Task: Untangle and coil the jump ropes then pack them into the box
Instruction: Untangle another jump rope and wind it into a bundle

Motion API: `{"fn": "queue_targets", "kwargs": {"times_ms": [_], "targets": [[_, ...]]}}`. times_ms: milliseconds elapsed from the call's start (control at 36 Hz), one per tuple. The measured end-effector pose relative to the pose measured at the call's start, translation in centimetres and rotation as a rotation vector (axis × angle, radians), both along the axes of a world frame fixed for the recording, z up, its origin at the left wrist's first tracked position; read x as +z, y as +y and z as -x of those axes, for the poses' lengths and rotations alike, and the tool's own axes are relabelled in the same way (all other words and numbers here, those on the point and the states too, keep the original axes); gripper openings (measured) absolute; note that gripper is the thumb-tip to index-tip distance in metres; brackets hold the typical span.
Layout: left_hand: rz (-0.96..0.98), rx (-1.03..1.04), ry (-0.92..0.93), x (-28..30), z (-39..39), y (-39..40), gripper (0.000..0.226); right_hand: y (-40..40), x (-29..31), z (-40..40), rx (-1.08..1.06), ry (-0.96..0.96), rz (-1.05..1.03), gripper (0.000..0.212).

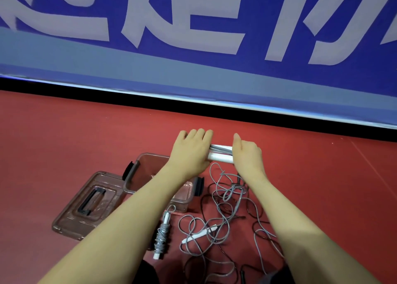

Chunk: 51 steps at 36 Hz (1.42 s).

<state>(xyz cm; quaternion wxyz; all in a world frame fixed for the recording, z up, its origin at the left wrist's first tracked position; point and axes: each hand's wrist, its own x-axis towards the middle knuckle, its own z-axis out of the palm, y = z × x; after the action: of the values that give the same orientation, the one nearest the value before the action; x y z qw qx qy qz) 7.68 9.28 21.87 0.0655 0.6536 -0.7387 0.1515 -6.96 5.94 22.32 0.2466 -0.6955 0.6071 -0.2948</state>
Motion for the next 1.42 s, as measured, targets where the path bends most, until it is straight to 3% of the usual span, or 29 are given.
{"fn": "queue_targets", "kwargs": {"times_ms": [111,250,333,528,639,806,917,1000,1083,1167,1333,1417], "targets": [[-0.113,0.077,0.004,0.1,0.7,0.4,0.044,0.3,0.3,-0.1,0.071,0.017,0.020,0.056],[-0.059,-0.076,-0.050,0.3,0.5,0.5,0.030,0.1,0.0,0.4,0.072,-0.076,0.039,0.055],[-0.133,-0.034,-0.066,0.8,0.9,0.7,0.022,0.1,0.1,0.6,0.084,-0.126,0.035,0.058],[-0.130,-0.028,-0.083,0.6,0.6,0.6,0.018,0.3,0.2,0.9,0.155,-0.150,0.049,0.054],[-0.151,0.035,-0.059,0.5,-0.2,0.6,0.019,0.2,0.2,1.0,0.206,-0.244,-0.080,0.018],[-0.194,0.090,-0.109,0.2,-1.3,0.7,0.021,0.4,0.1,1.8,0.386,-0.013,0.039,0.043],[-0.201,0.083,-0.090,0.2,-1.4,1.0,0.017,0.2,0.1,2.2,0.374,0.036,0.165,0.032],[-0.072,-0.052,-0.179,0.0,-2.2,0.8,0.028,-0.1,-0.3,2.3,0.358,0.040,0.183,0.022],[0.050,-0.166,-0.134,-0.3,-2.7,0.5,0.034,-0.5,-0.9,2.4,0.320,0.059,0.144,0.018],[-0.045,-0.120,-0.045,0.8,-1.5,1.0,0.022,-0.4,-0.8,2.4,0.302,0.017,0.114,0.017],[0.025,-0.065,0.037,0.4,-1.2,1.2,0.018,0.2,-0.5,1.7,0.326,0.037,0.109,0.029],[0.021,-0.037,-0.046,0.4,-1.4,1.0,0.021,0.2,-0.9,1.6,0.319,0.096,0.088,0.031]]}}
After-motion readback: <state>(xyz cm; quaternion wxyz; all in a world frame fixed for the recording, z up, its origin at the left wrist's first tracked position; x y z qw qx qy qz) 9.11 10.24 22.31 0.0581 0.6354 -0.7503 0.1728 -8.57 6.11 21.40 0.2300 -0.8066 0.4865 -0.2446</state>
